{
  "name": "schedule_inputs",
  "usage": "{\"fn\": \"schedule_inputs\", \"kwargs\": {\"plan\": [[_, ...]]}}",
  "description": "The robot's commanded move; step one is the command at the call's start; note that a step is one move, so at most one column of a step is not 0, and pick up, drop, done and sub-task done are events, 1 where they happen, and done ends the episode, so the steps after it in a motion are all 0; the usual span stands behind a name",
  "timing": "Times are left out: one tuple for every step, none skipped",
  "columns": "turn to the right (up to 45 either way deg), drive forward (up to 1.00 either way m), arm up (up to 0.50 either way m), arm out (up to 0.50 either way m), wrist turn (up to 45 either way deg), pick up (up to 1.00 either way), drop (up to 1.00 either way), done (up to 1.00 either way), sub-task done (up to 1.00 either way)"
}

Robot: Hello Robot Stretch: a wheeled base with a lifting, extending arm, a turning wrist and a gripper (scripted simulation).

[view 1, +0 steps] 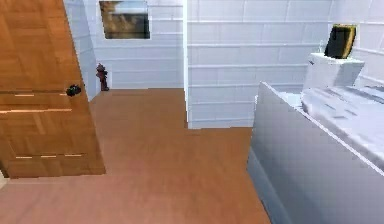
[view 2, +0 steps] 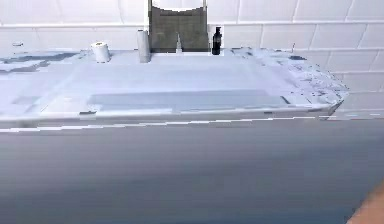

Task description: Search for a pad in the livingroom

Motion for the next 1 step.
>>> {"fn": "schedule_inputs", "kwargs": {"plan": [[-45.0,0.0,0.0,0.0,0.0,0.0,0.0,0.0,0.0]]}}
